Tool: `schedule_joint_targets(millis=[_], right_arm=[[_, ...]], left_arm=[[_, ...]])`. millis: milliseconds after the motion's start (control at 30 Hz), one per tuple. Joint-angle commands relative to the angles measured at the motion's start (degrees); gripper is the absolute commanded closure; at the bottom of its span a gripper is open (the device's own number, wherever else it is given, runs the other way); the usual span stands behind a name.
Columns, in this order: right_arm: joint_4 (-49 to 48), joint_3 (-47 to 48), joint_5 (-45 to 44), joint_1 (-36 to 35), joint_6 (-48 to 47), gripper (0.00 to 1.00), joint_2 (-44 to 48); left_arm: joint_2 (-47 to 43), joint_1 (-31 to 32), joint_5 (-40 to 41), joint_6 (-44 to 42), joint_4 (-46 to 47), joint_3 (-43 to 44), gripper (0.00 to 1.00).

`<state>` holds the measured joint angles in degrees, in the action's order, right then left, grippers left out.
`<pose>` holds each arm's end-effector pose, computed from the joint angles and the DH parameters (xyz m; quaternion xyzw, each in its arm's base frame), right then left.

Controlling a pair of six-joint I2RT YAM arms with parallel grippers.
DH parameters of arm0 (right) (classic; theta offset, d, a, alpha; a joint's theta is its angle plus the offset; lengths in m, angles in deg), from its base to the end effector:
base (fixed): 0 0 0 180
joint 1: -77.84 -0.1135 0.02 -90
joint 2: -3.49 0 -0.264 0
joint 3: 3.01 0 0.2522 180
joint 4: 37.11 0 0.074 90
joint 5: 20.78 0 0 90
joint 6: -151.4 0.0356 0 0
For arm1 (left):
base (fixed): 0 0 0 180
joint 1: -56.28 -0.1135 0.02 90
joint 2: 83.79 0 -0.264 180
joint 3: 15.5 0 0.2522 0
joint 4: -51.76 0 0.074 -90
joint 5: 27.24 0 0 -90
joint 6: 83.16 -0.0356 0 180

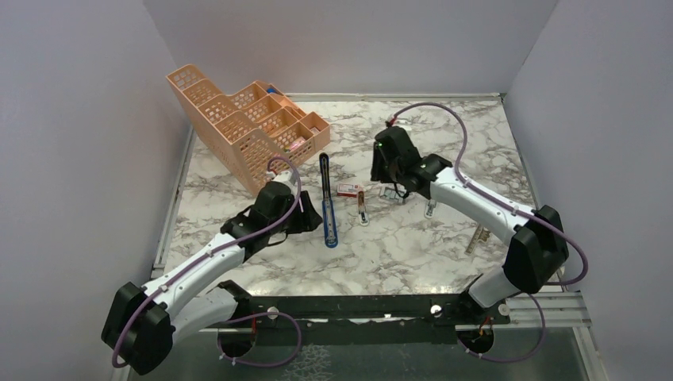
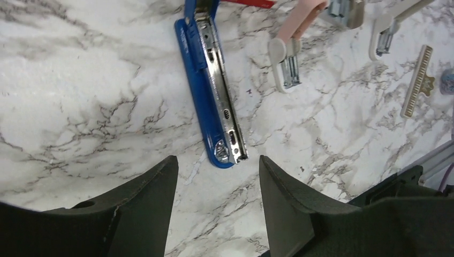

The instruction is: Load the staples into the stapler

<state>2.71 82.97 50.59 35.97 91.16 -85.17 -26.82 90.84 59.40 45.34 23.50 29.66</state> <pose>0.2646 0.2219 0.2929 -0.0305 0.9051 0.1124 0.4090 0.1691 -0.1190 0.2127 -0.0188 0.9061 -0.2725 0.3232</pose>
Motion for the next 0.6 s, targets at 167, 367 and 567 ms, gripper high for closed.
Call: schedule_joint_targets(millis=[167, 367, 567], right_arm=[[2.9, -7.0, 1.0, 13.4, 3.3, 0.56, -0.6], [0.1, -3.2, 3.3, 17.3, -0.6, 0.64, -8.9], [-1.5, -0.3, 4.5, 18.5, -3.6, 0.72, -15.5]], left_arm=[[-1.8, -0.2, -4.1, -6.7, 3.9, 6.5, 0.40], [0.6, -0.2, -4.1, -8.0, 4.9, 8.8, 0.39], [3.0, -0.2, -4.1, -9.1, 5.6, 9.7, 0.39]])
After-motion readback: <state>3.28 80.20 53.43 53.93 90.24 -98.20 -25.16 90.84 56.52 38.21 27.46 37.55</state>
